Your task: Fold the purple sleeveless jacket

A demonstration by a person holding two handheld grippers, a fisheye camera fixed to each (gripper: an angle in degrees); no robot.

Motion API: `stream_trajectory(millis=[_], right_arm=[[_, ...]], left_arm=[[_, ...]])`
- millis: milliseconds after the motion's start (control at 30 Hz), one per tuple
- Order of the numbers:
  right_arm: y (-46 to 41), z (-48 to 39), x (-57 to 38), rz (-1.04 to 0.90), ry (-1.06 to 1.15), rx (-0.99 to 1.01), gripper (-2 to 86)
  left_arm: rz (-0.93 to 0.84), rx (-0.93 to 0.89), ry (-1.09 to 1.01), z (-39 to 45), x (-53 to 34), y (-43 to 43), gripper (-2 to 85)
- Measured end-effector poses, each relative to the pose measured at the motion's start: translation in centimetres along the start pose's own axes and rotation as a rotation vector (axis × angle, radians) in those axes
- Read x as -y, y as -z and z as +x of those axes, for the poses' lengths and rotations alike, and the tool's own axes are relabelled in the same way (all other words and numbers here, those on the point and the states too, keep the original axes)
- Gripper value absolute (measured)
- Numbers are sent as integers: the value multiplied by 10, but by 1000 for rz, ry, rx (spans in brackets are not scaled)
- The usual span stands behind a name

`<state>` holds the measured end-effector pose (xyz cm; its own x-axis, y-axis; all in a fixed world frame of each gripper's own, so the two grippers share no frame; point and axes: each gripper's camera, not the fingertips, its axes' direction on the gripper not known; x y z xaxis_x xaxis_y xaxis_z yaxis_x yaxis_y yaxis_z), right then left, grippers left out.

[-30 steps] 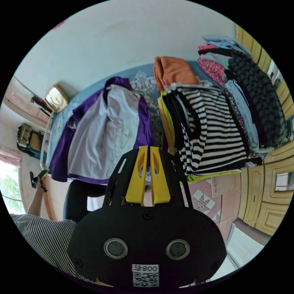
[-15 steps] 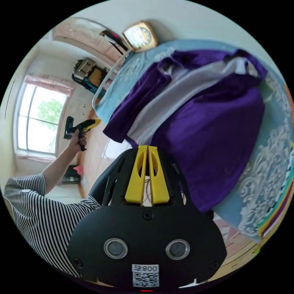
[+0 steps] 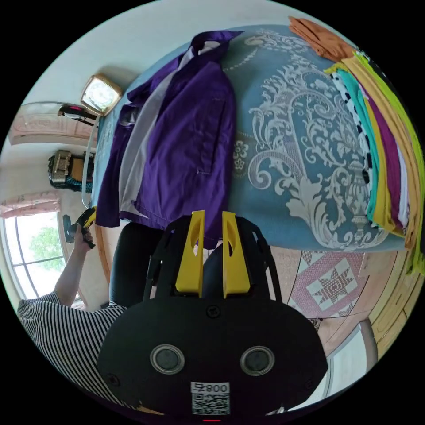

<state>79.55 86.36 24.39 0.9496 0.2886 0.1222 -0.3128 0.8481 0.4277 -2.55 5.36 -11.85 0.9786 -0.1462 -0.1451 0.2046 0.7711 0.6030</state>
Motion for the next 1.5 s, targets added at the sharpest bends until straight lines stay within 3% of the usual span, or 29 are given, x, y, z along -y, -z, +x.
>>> stream_trajectory(millis=[100,200,333,467,600,733,867,1000,1100,1367,1500], right_arm=[[-14,-10,8,-18,8,-70,60],[-17,-18,19,-71,56,-88,24],[1,-20,24,-79,112,-72,8],[34,-10,13,-55,145,-193,3],[26,25,13,-85,65,-161,2],[13,50,18,-84,-33,-65,4],[37,57,25,53,-75,-20,8],[66,43,81,207,-19,53,25],[76,23,144,262,48,60,39],[64,-26,276,281,182,34,50],[47,-26,319,274,180,-7,53]], left_arm=[[-42,22,89,-12,11,-23,34],[-60,-74,134,-17,19,-33,14],[-40,-140,77,-6,24,-30,5],[29,-158,7,4,21,-17,4],[-9,-107,6,1,30,-37,13],[65,-128,17,8,45,-42,40],[140,-104,-157,61,83,-46,66],[68,-219,-386,146,152,-95,75],[0,-351,-432,201,208,-149,86],[-80,-448,-297,267,336,-276,106],[-112,-434,-231,267,385,-316,57]])
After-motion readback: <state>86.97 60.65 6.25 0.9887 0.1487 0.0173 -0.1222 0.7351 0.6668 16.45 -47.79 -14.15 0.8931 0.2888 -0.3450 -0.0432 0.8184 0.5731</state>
